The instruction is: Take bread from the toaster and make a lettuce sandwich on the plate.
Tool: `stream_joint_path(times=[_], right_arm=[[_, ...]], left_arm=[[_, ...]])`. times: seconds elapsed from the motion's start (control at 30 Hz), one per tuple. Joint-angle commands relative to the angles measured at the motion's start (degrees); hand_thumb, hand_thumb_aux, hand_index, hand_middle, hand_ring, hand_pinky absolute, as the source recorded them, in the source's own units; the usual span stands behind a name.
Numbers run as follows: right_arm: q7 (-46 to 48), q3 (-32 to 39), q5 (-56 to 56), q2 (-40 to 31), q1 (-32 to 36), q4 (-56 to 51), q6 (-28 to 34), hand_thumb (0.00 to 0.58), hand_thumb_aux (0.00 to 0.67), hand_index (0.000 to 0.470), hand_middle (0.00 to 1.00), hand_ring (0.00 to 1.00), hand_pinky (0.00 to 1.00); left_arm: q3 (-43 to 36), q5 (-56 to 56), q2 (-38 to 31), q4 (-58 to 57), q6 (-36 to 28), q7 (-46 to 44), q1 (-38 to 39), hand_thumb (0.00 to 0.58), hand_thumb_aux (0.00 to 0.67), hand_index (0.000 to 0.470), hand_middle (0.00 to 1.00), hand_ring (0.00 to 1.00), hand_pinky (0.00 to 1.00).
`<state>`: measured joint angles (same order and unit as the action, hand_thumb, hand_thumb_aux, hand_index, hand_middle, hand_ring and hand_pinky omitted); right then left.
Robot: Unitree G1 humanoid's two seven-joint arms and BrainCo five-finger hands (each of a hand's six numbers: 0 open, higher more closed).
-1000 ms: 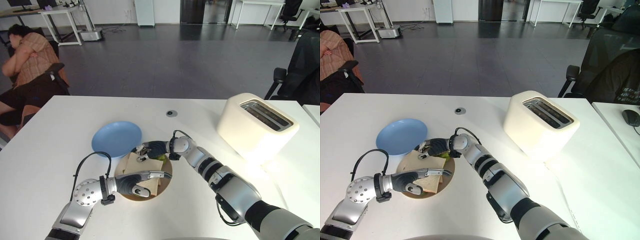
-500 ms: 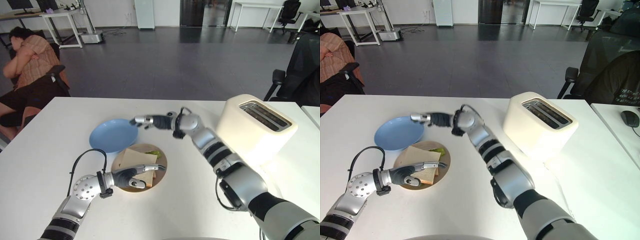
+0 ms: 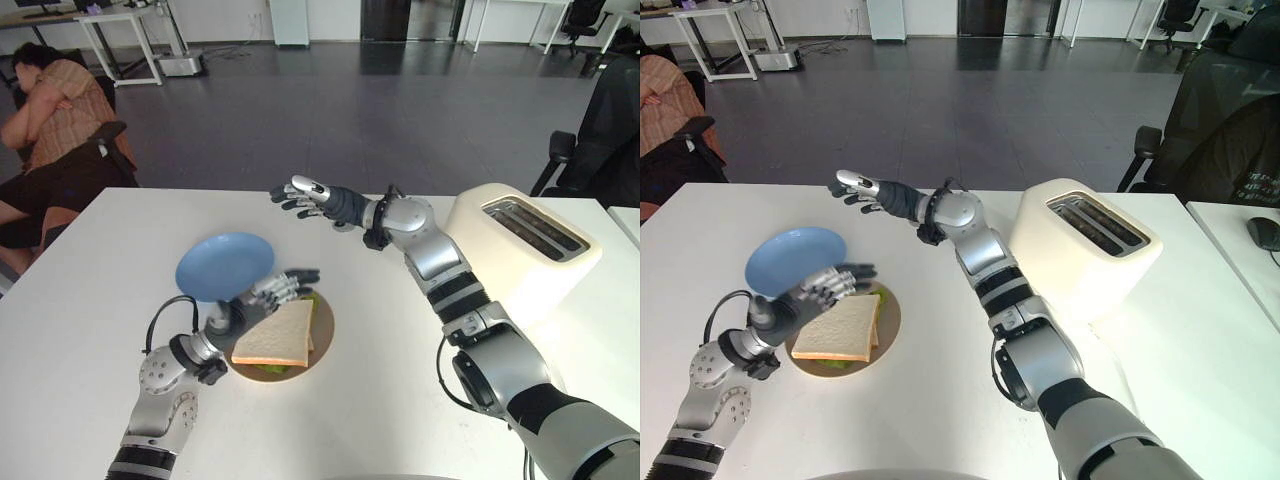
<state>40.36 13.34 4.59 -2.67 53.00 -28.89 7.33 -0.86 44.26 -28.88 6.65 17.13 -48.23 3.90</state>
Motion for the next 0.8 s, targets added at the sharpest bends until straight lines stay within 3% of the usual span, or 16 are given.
stream_joint_path(times=[0.03,0.13,0.2,0.23,0.27,0.3,0.33,0.43,0.57,0.67,0.8], right_arm=[[0.8,-0.2,-1.9,-1.6,-5.3,8.5,4.1,0.000,0.000,0.000,0.00,0.00,0.00],[2.6,1.0,-2.6,-4.0,-10.4,15.8,7.0,0.000,0.000,0.000,0.00,0.00,0.00],[5.2,2.5,-2.6,-7.0,-14.0,20.0,8.6,0.000,0.000,0.000,0.00,0.00,0.00],[6.9,3.3,-2.7,-8.8,-15.7,22.2,9.4,0.000,0.000,0.000,0.07,0.07,0.07],[9.1,4.3,-3.0,-10.9,-17.6,24.8,10.3,0.285,0.192,0.135,1.00,1.00,1.00],[12.1,5.5,-3.6,-13.5,-19.7,27.7,10.9,0.580,0.670,0.470,1.00,1.00,1.00],[14.7,6.5,-4.0,-15.9,-21.6,30.4,11.6,0.580,0.670,0.470,1.00,1.00,1.00],[24.9,11.4,-5.2,-25.5,-28.7,38.1,12.6,0.580,0.670,0.470,1.00,1.00,1.00],[32.8,17.2,-5.0,-33.9,-35.6,42.7,12.8,0.580,0.670,0.470,1.00,1.00,1.00],[33.1,19.9,-3.8,-34.4,-37.4,42.4,12.6,0.580,0.670,0.470,1.00,1.00,1.00],[31.3,23.7,-1.7,-31.1,-36.9,38.0,11.3,0.580,0.670,0.470,1.00,1.00,1.00]], left_arm=[[4.2,10.0,2.9,7.4,-7.7,2.9,0.3,0.000,0.000,0.000,0.00,0.00,0.00],[6.2,11.6,1.8,9.2,-12.5,2.0,0.9,0.000,0.000,0.000,0.00,0.00,0.00],[6.7,9.2,-2.7,8.2,-15.8,-2.9,2.9,0.000,0.000,0.000,0.00,0.00,0.00],[7.0,8.1,-5.4,7.3,-17.8,-5.9,4.2,0.000,0.000,0.000,0.00,0.00,0.00],[7.2,5.5,-8.7,6.3,-19.0,-8.7,5.9,0.000,0.000,0.000,0.16,0.16,0.16],[7.3,2.1,-12.5,5.1,-20.2,-10.7,7.8,0.452,0.355,0.249,1.00,1.00,1.00],[7.2,-2.0,-15.7,3.7,-20.2,-12.3,9.0,0.580,0.670,0.470,1.00,1.00,1.00],[9.1,-12.7,-23.8,-2.0,-19.2,-15.1,12.0,0.580,0.670,0.470,1.00,1.00,1.00],[17.4,-16.3,-30.0,-7.9,-19.1,-17.7,12.8,0.580,0.670,0.470,1.00,1.00,1.00],[16.2,-26.1,-33.3,-12.7,-16.3,-16.2,14.7,0.580,0.670,0.470,1.00,1.00,1.00],[9.8,-34.5,-31.4,-16.0,-14.3,-14.2,13.3,0.580,0.670,0.470,1.00,1.00,1.00]])
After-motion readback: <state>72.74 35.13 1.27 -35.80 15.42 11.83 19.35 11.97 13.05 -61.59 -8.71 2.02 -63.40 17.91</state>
